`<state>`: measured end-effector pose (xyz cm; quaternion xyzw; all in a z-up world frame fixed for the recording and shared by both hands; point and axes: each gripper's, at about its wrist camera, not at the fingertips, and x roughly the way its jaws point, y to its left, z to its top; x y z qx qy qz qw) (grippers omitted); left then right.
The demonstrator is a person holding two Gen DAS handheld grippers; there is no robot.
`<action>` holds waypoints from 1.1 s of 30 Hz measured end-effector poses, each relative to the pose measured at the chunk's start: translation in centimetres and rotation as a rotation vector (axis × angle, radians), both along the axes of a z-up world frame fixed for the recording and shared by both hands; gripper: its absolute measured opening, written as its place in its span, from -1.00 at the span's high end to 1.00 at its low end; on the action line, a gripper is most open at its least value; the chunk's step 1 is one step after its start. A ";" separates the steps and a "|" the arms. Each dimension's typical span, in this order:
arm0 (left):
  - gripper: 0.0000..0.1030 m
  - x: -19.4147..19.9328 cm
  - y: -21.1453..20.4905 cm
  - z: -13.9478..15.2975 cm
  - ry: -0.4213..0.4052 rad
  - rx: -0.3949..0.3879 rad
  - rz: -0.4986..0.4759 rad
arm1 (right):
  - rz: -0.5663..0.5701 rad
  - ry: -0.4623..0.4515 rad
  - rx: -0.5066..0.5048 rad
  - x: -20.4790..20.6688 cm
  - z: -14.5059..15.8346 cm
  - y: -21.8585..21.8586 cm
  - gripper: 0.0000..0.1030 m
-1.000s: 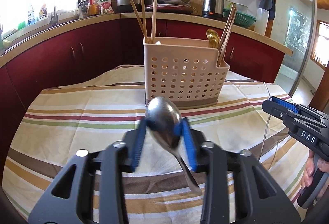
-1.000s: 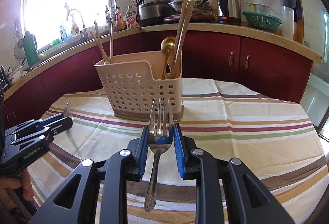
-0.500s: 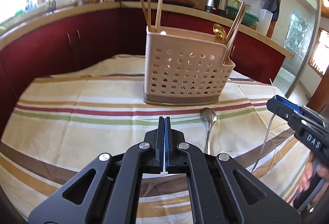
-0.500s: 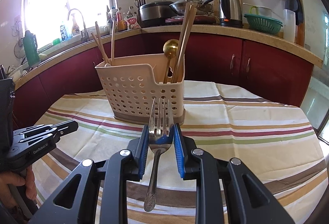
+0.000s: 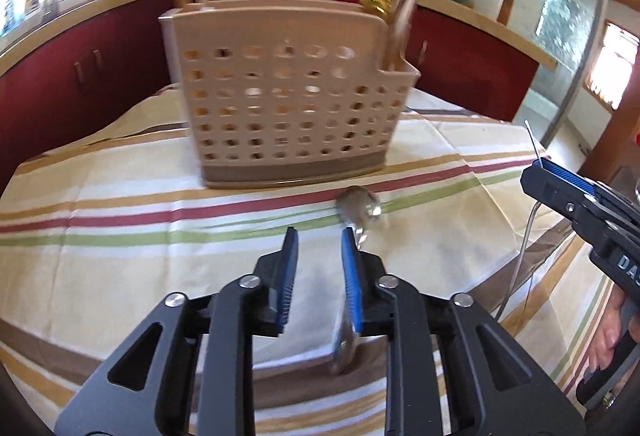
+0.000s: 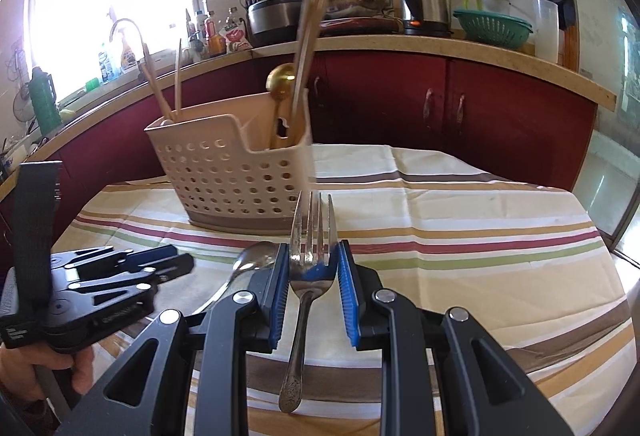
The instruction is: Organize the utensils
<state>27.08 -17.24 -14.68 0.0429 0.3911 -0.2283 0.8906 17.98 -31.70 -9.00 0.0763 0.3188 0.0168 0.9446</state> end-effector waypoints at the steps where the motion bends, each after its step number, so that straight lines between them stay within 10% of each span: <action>1: 0.44 0.2 -0.6 -0.2 0.001 0.008 -0.009 | -0.003 0.000 0.002 0.0 0.0 -0.4 0.53; 5: 0.15 1.2 -3.2 -0.9 0.002 0.047 -0.045 | -0.017 0.000 0.017 -0.2 0.0 -2.0 0.53; 19: 0.11 5.1 -7.1 -3.9 0.070 0.173 -0.107 | -0.027 -0.003 0.051 -0.2 -0.2 -4.6 0.53; 33: 0.26 3.2 -4.8 -2.0 -0.049 0.100 -0.078 | -0.029 -0.010 0.041 -0.2 -0.2 -4.0 0.53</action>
